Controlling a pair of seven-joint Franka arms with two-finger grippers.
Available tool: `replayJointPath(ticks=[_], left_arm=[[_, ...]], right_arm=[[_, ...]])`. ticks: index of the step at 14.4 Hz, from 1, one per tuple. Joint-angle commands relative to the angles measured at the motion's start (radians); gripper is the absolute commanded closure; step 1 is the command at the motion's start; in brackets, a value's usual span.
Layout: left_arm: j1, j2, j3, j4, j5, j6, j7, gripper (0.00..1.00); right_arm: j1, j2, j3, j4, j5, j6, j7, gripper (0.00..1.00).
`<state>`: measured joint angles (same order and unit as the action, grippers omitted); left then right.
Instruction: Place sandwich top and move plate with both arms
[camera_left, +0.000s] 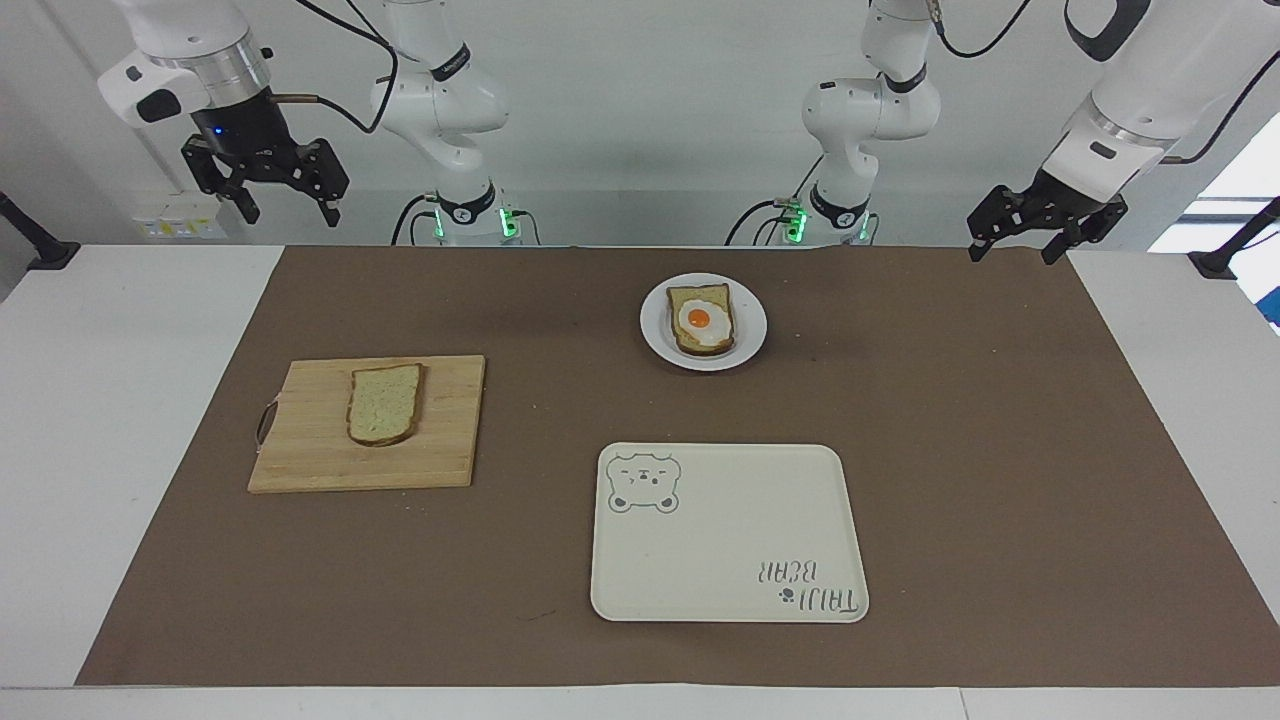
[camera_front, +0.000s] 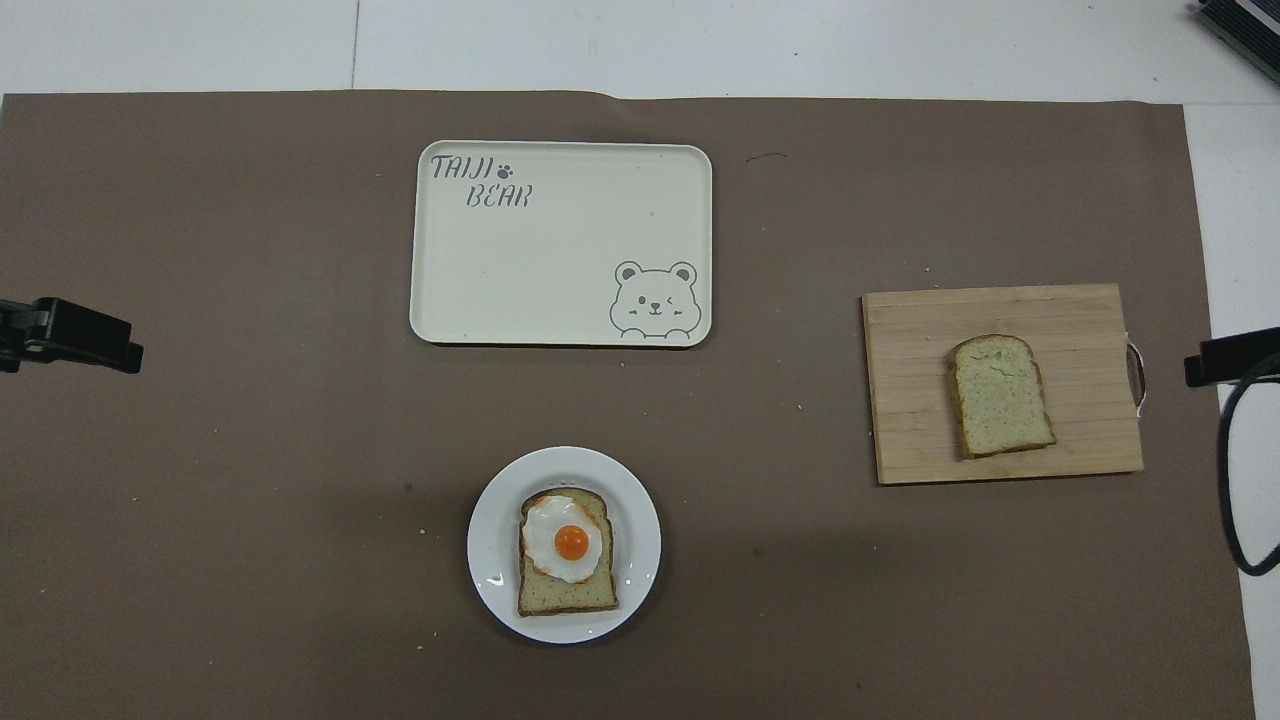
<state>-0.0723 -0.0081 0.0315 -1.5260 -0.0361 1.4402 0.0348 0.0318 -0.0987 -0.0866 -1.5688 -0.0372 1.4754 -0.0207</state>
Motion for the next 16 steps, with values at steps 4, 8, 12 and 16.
replayJointPath(ticks=[4,8,12,16], left_arm=[[-0.003,-0.003,0.002,-0.005,0.010,0.008,-0.009,0.00],[-0.003,-0.003,0.002,-0.006,0.010,0.006,-0.009,0.00],[-0.003,-0.003,0.002,-0.006,0.010,0.006,-0.010,0.00],[-0.003,-0.003,0.002,-0.005,0.010,0.006,-0.009,0.00]], right_arm=[[-0.004,-0.022,0.004,-0.030,-0.007,0.023,-0.013,0.00],[-0.004,-0.029,0.004,-0.046,-0.007,0.025,-0.011,0.00],[-0.004,-0.033,0.004,-0.050,-0.007,0.026,-0.011,0.00],[-0.004,-0.032,0.004,-0.051,-0.007,0.026,-0.011,0.00]])
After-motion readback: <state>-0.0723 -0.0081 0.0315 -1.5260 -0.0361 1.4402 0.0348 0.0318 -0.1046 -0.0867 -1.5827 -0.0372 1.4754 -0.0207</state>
